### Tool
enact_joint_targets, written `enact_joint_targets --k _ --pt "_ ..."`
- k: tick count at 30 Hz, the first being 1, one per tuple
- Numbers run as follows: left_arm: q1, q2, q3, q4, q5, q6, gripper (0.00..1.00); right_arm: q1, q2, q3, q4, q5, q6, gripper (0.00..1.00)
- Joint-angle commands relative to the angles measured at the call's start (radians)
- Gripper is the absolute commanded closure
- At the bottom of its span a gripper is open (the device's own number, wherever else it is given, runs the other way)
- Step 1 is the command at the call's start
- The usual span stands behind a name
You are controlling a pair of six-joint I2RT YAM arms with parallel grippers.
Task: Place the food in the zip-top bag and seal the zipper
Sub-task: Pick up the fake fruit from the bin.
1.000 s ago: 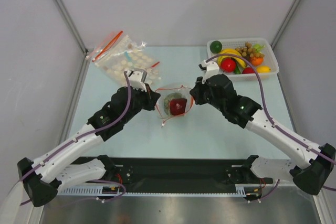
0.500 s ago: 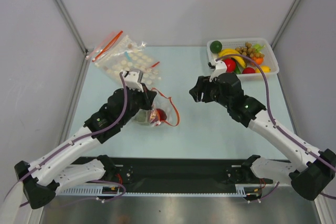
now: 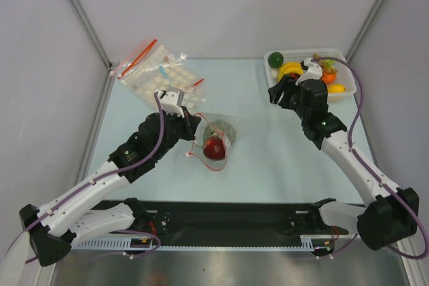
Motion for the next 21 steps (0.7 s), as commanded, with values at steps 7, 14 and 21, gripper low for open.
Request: enact_joint_targets --k 7,14,21 --pt "-0.003 -0.009 0.006 0.062 0.041 0.011 1.0 -0.085 0.347 0.241 0.215 0.139 -0.036 0.2" --pt "-0.003 -0.031 -0.003 0.074 0.07 0.003 1.0 -0.094 0.64 0.527 0.182 0.212 -0.073 0.13" --pt "-0.003 -0.037 -0.014 0.088 0.084 -0.005 1.0 -0.116 0.889 0.765 0.157 0.267 -0.055 0.13"
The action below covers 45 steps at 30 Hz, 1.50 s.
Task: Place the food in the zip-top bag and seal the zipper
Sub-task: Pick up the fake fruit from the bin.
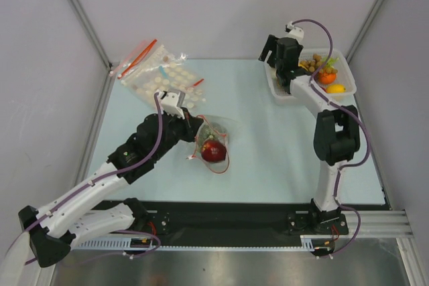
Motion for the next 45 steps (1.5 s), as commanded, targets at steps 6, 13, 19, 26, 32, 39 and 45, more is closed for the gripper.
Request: enact_joint_targets --k 6,13,19,26,32,39,45 --pt "-0.004 -0.018 0.001 0.076 0.064 -0.015 1.0 -0.056 0.262 0.288 0.005 0.101 -0.025 0.13" --pt "-0.008 -0.012 0.004 0.067 0.015 -0.001 1.0 -0.096 0.415 0.427 -0.038 0.054 -0.003 0.15" --pt "-0.008 -0.009 0.019 0.043 -0.001 0.01 1.0 -0.093 0.523 0.523 -0.061 -0.003 -0.013 0.23" --pt "-0.009 -0.053 -0.008 0.061 -0.011 -0.007 1.0 -0.058 0.508 0.488 -0.082 0.018 -0.029 0.21" --pt "-0.012 -0.047 -0.016 0.065 0.01 -0.041 1.0 -0.05 0.4 0.315 0.009 0.042 0.038 0.51" --pt "-0.021 -0.05 -0.033 0.111 0.113 -0.07 1.0 -0.068 0.265 0.234 -0.006 0.026 -0.028 0.59" --pt "-0.021 0.0 -0.001 0.075 0.049 -0.021 1.0 -0.079 0.051 0.142 -0.05 -0.003 -0.065 0.58"
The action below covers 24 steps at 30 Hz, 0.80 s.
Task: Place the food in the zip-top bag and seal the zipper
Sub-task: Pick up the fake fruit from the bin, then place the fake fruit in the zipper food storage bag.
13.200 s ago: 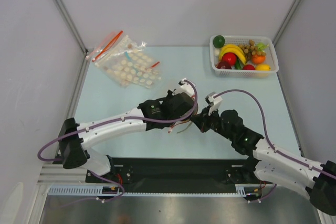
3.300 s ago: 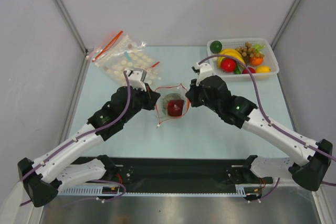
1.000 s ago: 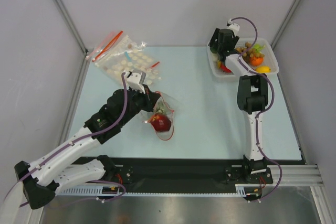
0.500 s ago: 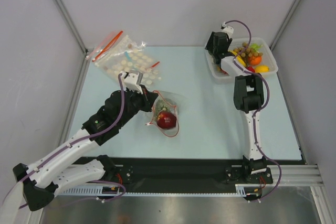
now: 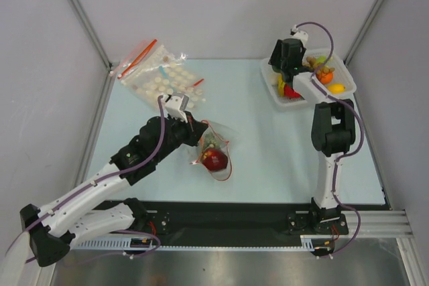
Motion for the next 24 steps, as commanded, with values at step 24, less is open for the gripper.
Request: enact_joint_targets --k 24 --pt "-0.006 0.082 0.074 0.001 -0.065 0.052 1.0 0.564 -1.218 -0.887 0.084 -0.117 0.022 0.66"
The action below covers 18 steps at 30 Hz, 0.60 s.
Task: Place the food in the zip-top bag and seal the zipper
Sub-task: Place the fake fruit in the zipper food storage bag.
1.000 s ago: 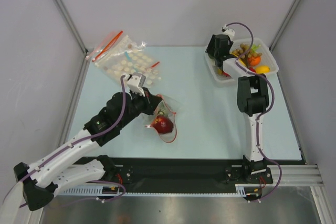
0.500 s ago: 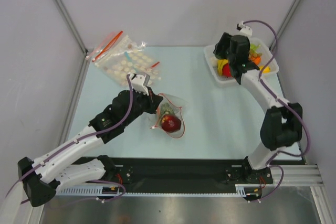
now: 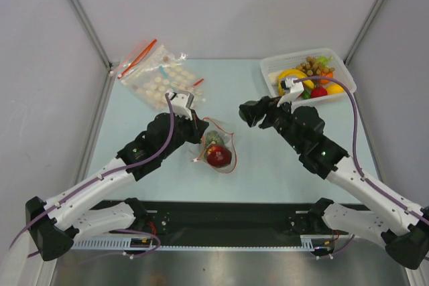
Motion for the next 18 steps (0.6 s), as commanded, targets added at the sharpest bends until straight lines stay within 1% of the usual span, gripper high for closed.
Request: enact_joint_targets --k 1,4,5,7,8,11,12,15,18 --pt "-0.006 -0.002 0.046 0.012 -0.026 0.026 1.0 0.087 -0.056 -0.047 0.081 0.012 -0.058 0.66" --pt "-0.006 -0.001 0.048 0.009 -0.029 0.026 1.0 0.185 -0.059 -0.053 0.105 0.028 -0.113 0.67" --pt "-0.006 0.005 0.049 0.008 -0.026 0.026 1.0 0.237 -0.047 -0.056 0.114 0.031 -0.13 0.68" --pt "-0.006 0.008 0.052 0.003 -0.037 0.031 1.0 0.287 -0.027 -0.056 0.14 0.032 -0.163 0.68" --pt "-0.006 0.008 0.052 -0.003 -0.043 0.032 1.0 0.342 -0.001 -0.056 0.148 0.064 -0.195 0.68" --pt "-0.006 0.008 0.052 -0.005 -0.054 0.034 1.0 0.416 0.036 -0.06 0.183 0.121 -0.244 0.68" --pt "-0.006 0.01 0.054 -0.006 -0.063 0.034 1.0 0.457 0.057 -0.062 0.194 0.161 -0.268 0.68" --pt "-0.006 0.005 0.057 -0.015 -0.072 0.032 1.0 0.503 0.114 -0.047 0.207 0.216 -0.308 0.67" --pt "-0.006 -0.013 0.061 -0.029 -0.081 0.029 1.0 0.512 0.162 -0.047 0.229 0.268 -0.328 0.66"
